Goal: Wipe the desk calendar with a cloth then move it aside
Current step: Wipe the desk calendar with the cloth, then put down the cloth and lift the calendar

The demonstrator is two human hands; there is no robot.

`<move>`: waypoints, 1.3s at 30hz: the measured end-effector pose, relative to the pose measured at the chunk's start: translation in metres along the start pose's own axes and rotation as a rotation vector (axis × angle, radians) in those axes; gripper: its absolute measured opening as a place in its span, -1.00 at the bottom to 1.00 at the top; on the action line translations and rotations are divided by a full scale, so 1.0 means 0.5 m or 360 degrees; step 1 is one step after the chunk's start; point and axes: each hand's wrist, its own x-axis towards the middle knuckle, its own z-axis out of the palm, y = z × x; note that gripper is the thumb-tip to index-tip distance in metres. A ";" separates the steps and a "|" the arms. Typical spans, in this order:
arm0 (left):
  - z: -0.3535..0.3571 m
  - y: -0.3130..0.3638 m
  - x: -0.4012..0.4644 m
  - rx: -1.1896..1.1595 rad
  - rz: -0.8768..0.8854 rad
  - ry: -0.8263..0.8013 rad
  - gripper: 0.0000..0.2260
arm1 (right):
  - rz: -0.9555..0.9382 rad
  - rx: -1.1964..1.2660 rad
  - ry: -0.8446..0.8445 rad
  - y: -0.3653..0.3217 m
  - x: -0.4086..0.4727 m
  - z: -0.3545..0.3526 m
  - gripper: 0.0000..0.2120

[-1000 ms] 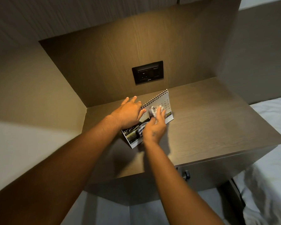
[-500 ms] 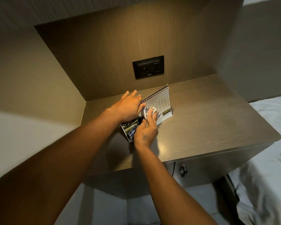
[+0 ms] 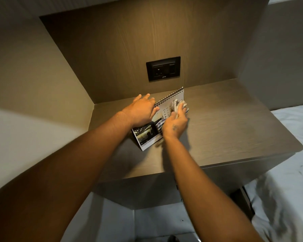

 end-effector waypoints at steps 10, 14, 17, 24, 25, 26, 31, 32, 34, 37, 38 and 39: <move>0.003 0.014 -0.012 -0.0066 -0.0033 0.0033 -0.50 | 0.0057 0.0059 -0.0023 -0.006 -0.005 -0.008 -0.53; 0.000 0.015 -0.004 -0.0078 -0.0059 0.0036 -0.50 | 0.0067 0.0057 0.0037 -0.040 0.063 -0.020 -0.53; -0.001 0.006 -0.003 -0.0061 -0.0046 0.0057 -0.50 | 0.0022 0.0017 -0.0016 -0.024 0.034 -0.017 -0.54; 0.007 -0.001 -0.002 -0.0054 -0.0059 0.0064 -0.48 | -0.0429 -0.0912 -0.0586 0.036 0.014 -0.120 -0.54; 0.007 0.001 -0.002 -0.0050 -0.0061 0.0071 -0.48 | -0.0480 -0.1144 -0.0595 0.040 0.029 -0.137 -0.55; 0.006 0.002 -0.002 -0.0047 -0.0061 0.0077 -0.48 | -0.0493 -0.1367 -0.0572 0.045 0.041 -0.152 -0.58; 0.008 0.003 -0.007 -0.0023 -0.0066 0.0106 -0.49 | -0.0557 -0.1806 -0.0726 0.081 0.049 -0.176 -0.49; 0.007 0.004 -0.007 -0.0024 -0.0070 0.0116 -0.49 | -0.0561 -0.1803 -0.0743 0.082 0.049 -0.175 -0.48; 0.005 0.006 -0.011 -0.0013 -0.0076 0.0132 -0.45 | -0.0519 -0.1784 -0.0775 0.074 0.052 -0.177 -0.49; 0.001 0.005 -0.020 0.0055 -0.0120 0.0205 -0.28 | -0.0510 -0.1580 -0.0724 0.036 0.073 -0.185 -0.56; -0.002 0.005 -0.026 -0.0001 -0.0167 0.0268 -0.22 | -0.0507 -0.1425 -0.0695 0.013 0.082 -0.188 -0.58; -0.005 0.006 -0.035 -0.0111 -0.0232 0.0366 -0.19 | -0.0480 -0.1265 -0.0671 -0.012 0.096 -0.185 -0.56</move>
